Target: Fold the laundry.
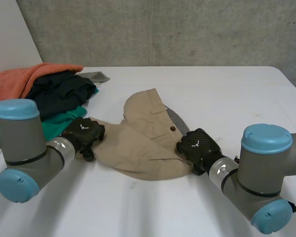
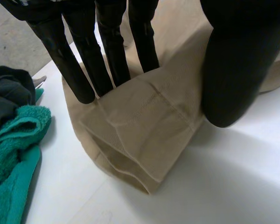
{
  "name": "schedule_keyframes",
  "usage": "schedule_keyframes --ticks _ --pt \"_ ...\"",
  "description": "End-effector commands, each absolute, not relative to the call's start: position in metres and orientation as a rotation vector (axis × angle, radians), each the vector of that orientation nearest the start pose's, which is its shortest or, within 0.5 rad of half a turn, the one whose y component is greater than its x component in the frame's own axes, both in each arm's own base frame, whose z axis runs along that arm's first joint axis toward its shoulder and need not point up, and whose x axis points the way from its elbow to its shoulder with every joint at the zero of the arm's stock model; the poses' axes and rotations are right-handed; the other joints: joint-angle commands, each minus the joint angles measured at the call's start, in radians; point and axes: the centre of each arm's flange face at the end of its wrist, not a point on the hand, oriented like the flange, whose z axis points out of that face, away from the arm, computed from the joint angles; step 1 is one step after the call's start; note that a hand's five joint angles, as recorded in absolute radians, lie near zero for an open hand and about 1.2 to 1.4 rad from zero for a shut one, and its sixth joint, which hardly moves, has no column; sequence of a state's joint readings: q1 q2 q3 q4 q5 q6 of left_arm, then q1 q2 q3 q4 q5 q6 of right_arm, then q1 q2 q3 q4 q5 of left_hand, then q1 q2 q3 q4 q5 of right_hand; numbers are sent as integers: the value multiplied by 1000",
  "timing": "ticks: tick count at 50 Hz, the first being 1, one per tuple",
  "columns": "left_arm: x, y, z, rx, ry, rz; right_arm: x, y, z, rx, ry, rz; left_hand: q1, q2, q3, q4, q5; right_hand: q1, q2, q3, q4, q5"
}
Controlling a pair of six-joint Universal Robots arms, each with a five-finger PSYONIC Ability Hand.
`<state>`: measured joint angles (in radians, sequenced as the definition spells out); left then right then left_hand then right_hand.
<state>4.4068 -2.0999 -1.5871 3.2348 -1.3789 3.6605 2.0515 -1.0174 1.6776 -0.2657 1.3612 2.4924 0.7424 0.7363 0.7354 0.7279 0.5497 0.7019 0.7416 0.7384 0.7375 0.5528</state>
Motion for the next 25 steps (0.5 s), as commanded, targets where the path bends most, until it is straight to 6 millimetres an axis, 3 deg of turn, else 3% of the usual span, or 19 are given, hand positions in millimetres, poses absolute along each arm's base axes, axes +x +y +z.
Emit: schedule_keyframes --ticks 1,5,6,9,10,13,14,16,17,18,20,22,25 --pt "-251 -292 144 1227 2326 -1716 296 -241 119 -1460 2019 -1778 653 660 660 668 672 664 624 627 628 638" --pt "-252 -293 176 1161 2244 -1817 296 -242 131 -1426 2003 -1819 654 660 661 668 672 694 655 658 659 669" --pt "-252 -292 199 1127 2193 -1892 295 -244 143 -1405 1988 -1854 654 660 661 668 672 694 655 658 659 669" --pt "-252 -287 243 1077 2112 -2023 294 -245 169 -1365 1959 -1914 654 660 661 668 672 694 655 658 659 669" --pt "-250 -279 276 1038 2063 -2112 292 -248 197 -1333 1922 -1991 654 660 661 668 672 694 655 658 659 669" --pt "-246 -264 332 987 1971 -2277 286 -250 249 -1276 1847 -2124 654 660 661 668 672 694 655 658 659 669" --pt "-244 -250 370 969 1896 -2389 283 -246 285 -1246 1786 -2201 654 660 661 668 672 694 655 658 659 669" --pt "-239 -232 405 958 1834 -2489 279 -242 325 -1202 1719 -2288 654 660 661 668 672 694 655 658 659 669" --pt "-233 -214 435 937 1799 -2568 273 -236 360 -1162 1671 -2347 654 660 661 668 672 694 655 658 659 669" --pt "-230 -206 450 923 1791 -2605 270 -236 375 -1141 1652 -2377 654 660 661 668 672 694 655 658 659 669" --pt "-222 -198 471 879 1825 -2645 258 -238 409 -1091 1653 -2413 654 660 661 668 672 694 655 658 659 669" --pt "-218 -199 483 843 1884 -2663 252 -238 428 -1066 1644 -2403 654 660 661 668 672 694 655 658 659 669" --pt "-216 -211 484 798 1958 -2639 251 -242 437 -1055 1651 -2360 654 660 661 668 672 694 655 658 659 669"
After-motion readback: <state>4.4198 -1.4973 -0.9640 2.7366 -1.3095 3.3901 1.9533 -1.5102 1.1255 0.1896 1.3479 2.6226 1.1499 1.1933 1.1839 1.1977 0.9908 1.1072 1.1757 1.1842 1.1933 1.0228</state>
